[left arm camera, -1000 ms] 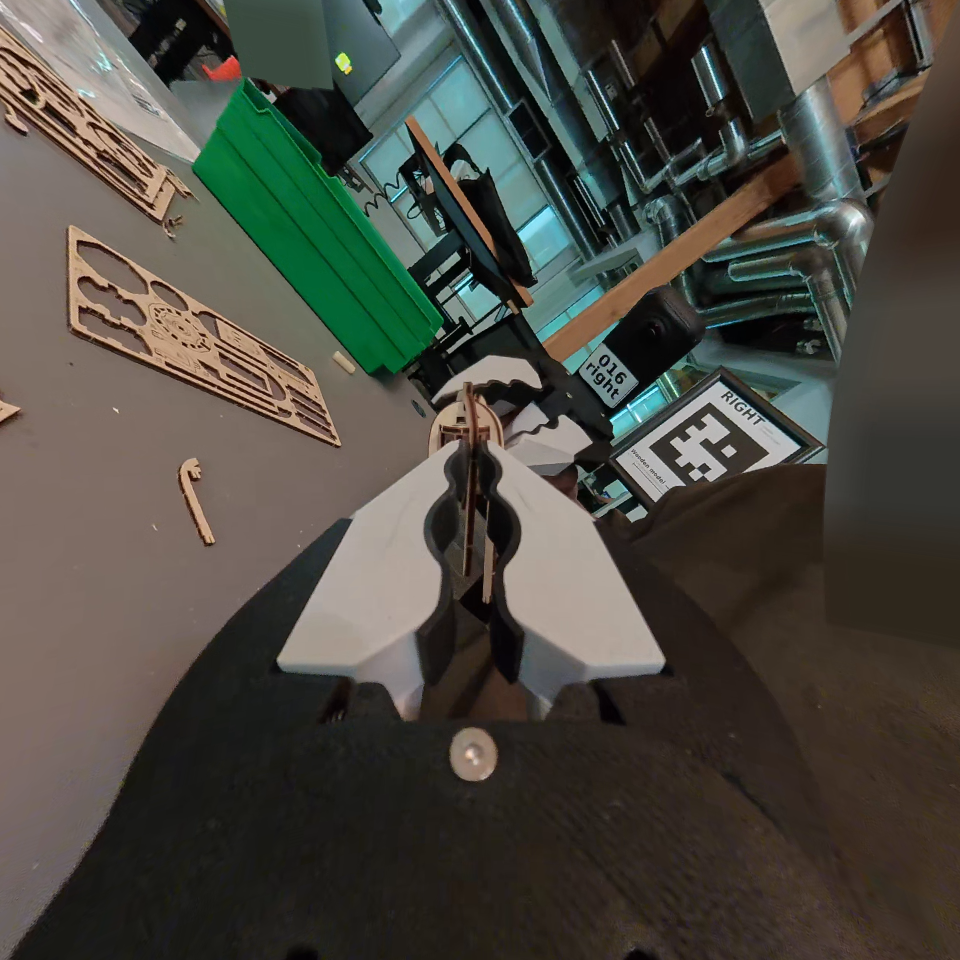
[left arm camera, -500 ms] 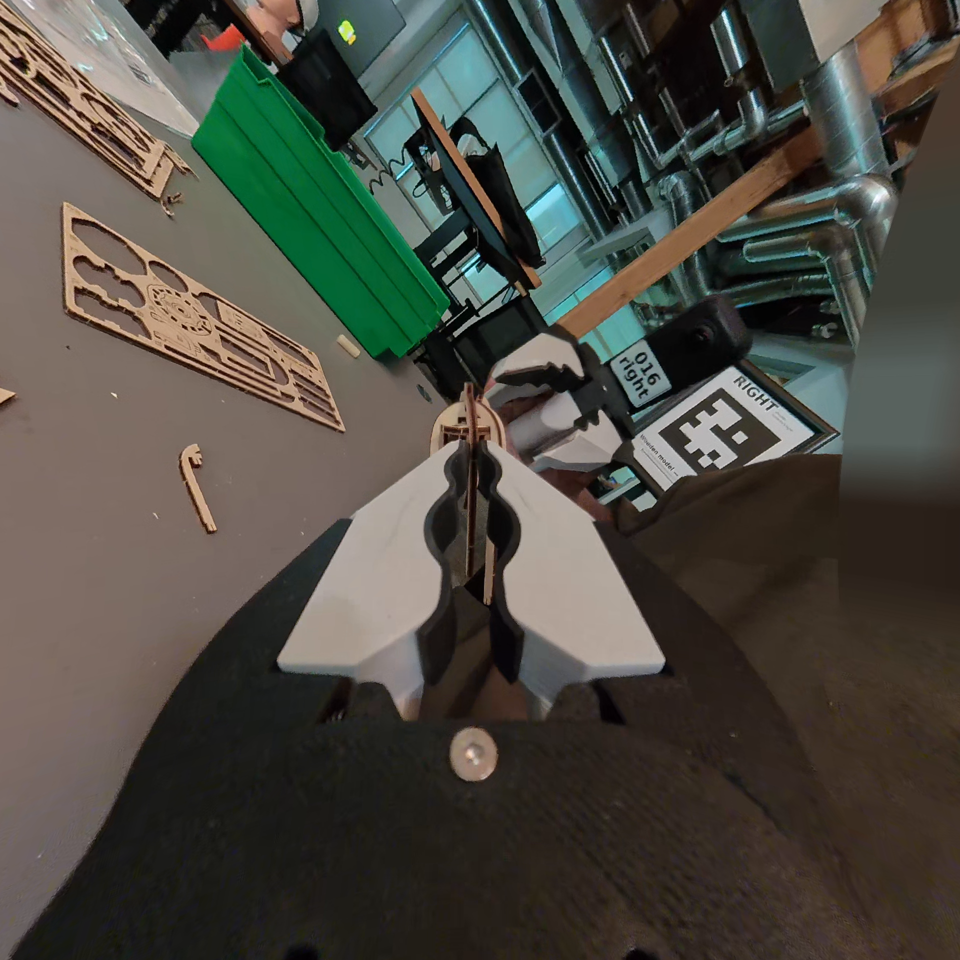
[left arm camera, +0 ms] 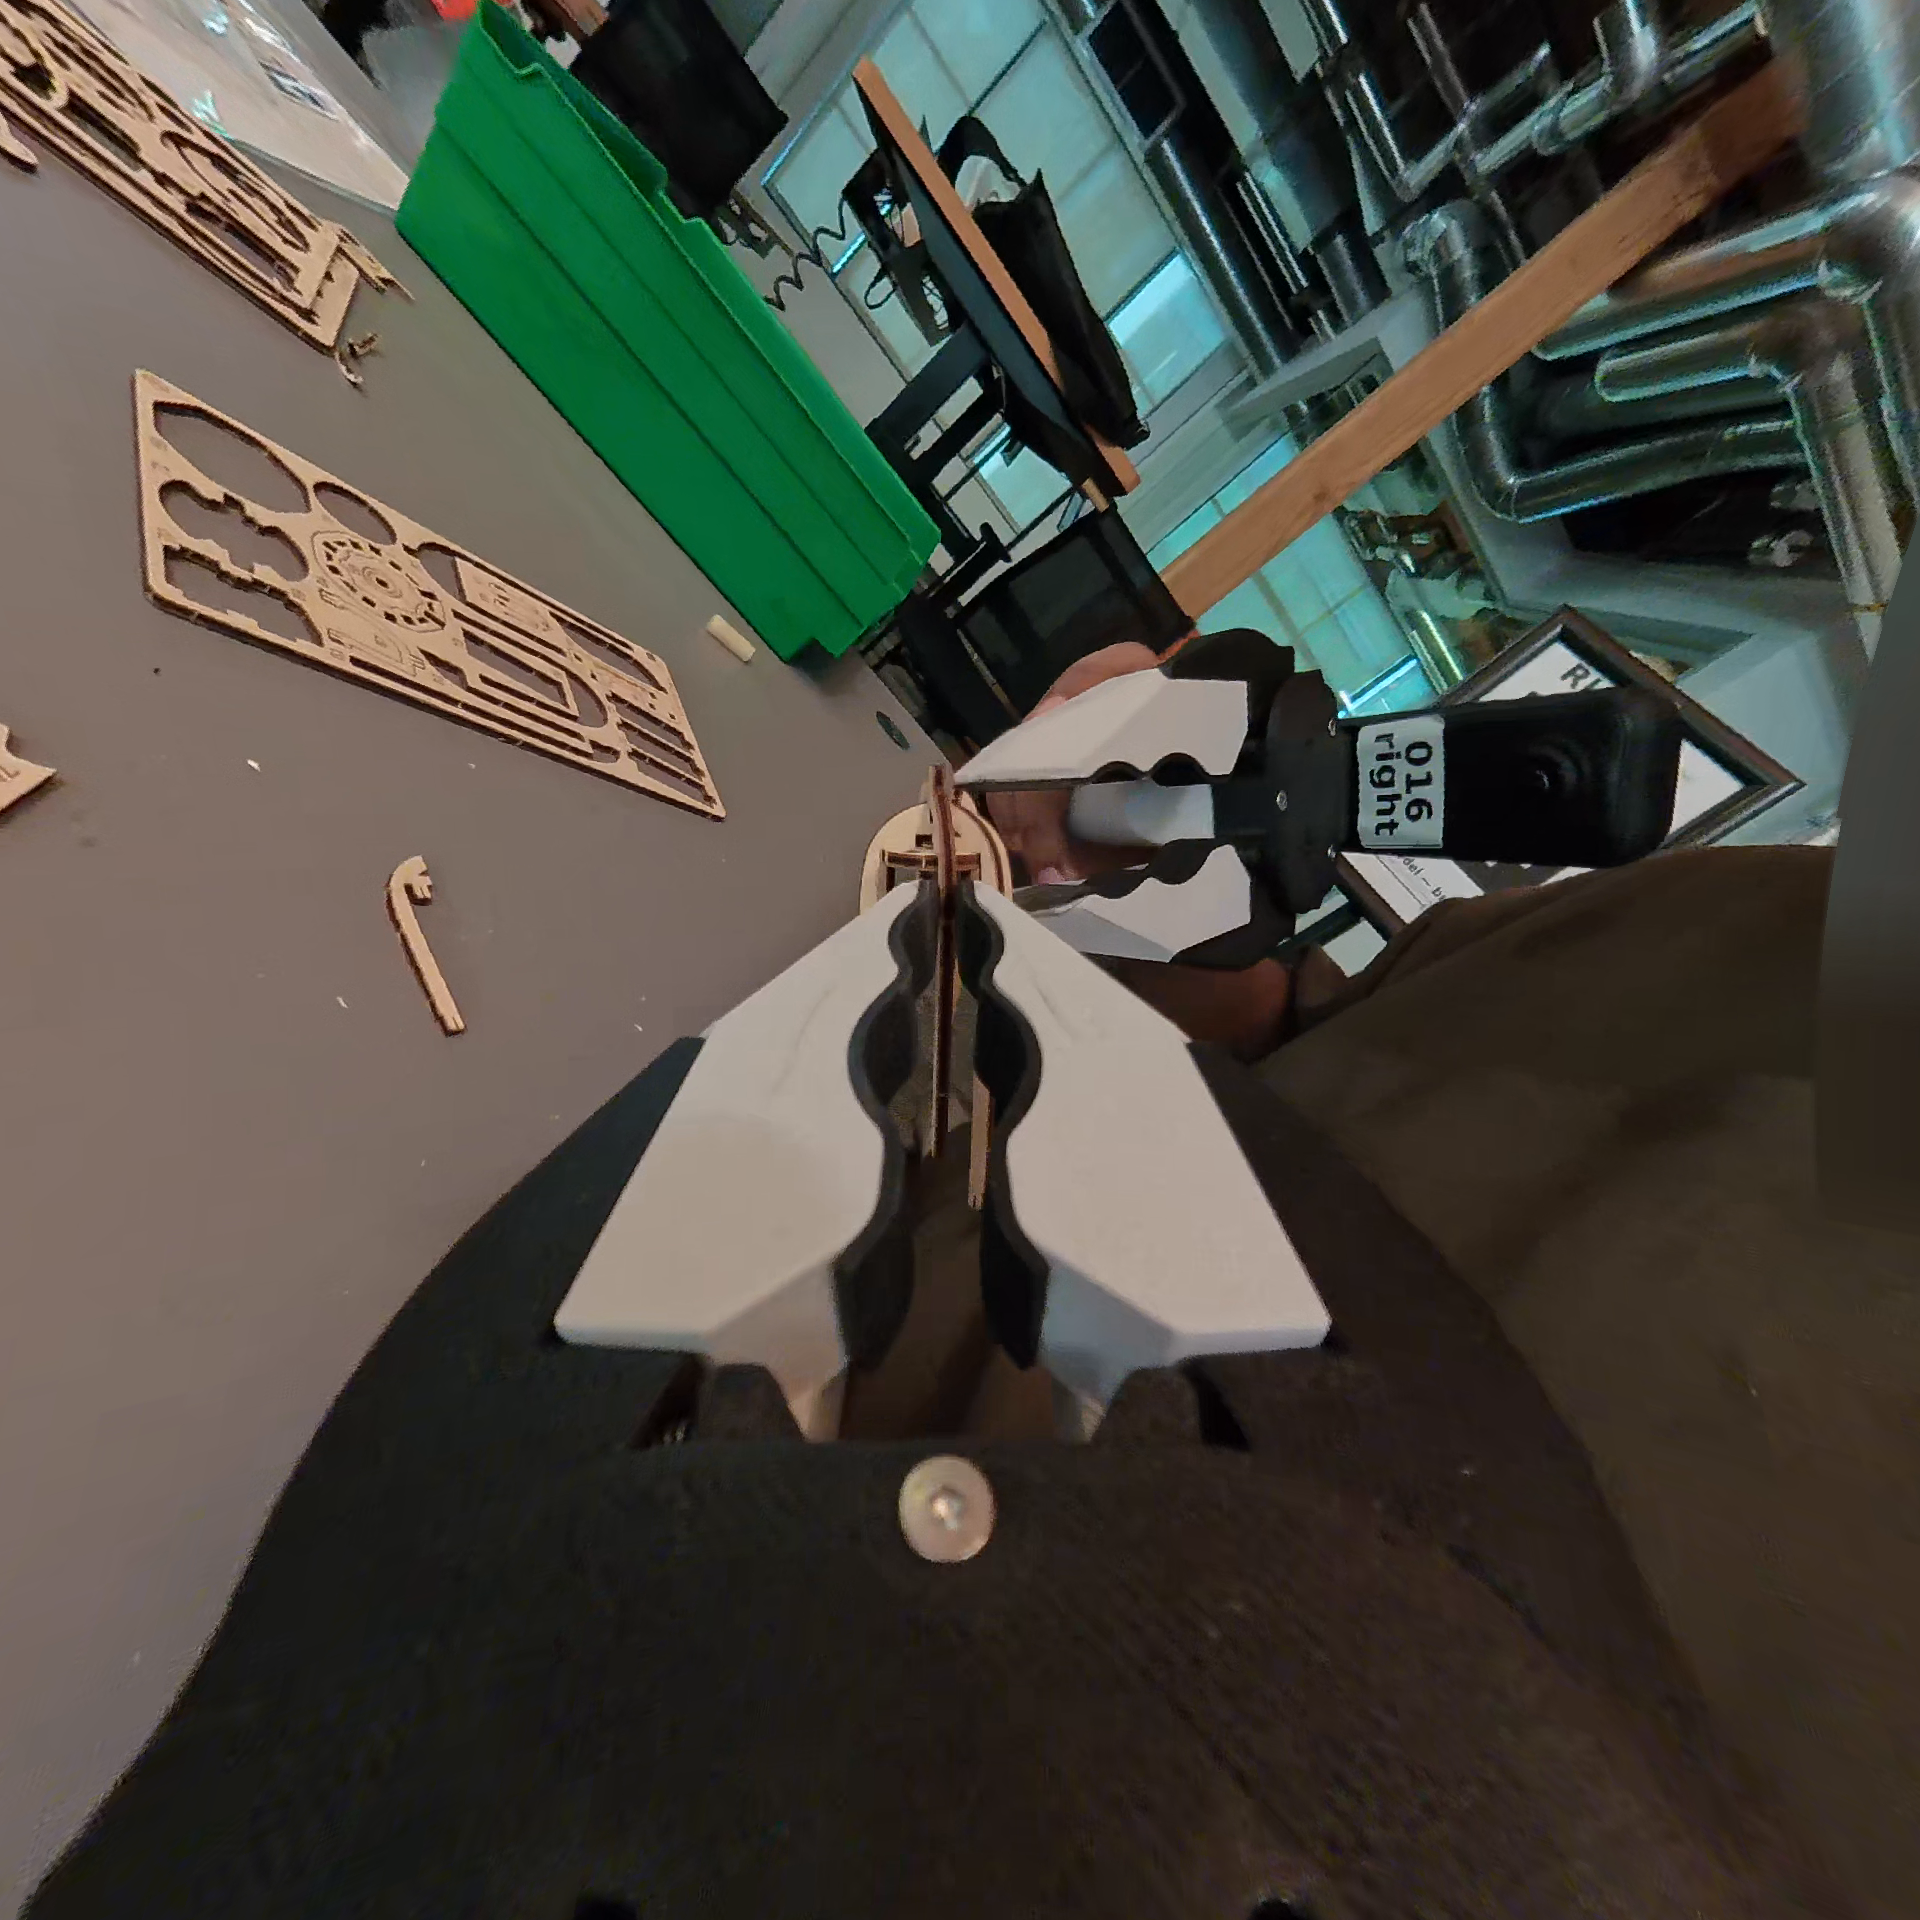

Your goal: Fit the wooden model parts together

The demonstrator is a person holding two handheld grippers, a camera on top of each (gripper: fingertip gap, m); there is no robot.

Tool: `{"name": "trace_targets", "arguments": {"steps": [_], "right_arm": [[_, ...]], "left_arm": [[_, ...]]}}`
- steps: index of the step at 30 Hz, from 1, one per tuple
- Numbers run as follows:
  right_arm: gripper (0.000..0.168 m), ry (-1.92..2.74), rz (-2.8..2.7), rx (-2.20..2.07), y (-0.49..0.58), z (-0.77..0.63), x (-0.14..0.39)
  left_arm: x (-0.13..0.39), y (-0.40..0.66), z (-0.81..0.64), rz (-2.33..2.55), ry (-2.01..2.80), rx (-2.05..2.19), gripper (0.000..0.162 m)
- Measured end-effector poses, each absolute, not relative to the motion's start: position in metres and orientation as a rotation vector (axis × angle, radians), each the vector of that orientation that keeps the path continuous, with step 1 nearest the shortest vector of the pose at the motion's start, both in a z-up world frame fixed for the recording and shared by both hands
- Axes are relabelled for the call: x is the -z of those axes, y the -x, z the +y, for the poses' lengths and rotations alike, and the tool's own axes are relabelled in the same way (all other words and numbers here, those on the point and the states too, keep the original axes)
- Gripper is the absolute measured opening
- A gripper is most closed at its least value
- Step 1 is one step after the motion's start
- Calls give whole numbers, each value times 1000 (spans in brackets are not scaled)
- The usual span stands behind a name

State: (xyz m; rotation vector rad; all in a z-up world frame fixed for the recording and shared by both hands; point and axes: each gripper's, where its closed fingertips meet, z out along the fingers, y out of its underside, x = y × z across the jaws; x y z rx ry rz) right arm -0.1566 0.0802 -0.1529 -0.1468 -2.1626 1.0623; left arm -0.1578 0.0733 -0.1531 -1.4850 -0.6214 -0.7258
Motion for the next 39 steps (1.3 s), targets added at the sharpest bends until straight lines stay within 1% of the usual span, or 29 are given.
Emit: {"name": "trace_targets", "arguments": {"steps": [11, 23, 39], "right_arm": [[23, 223, -2202, -1134, 156, 80, 152], [17, 181, -2241, -1043, 154, 81, 162], [11, 280, -2300, -1061, 154, 83, 162]], "left_arm": [[155, 154, 76, -593, 1522, 694, 1], [160, 150, 77, -553, 1593, 632, 1], [163, 147, 80, -614, 1542, 734, 1]]}}
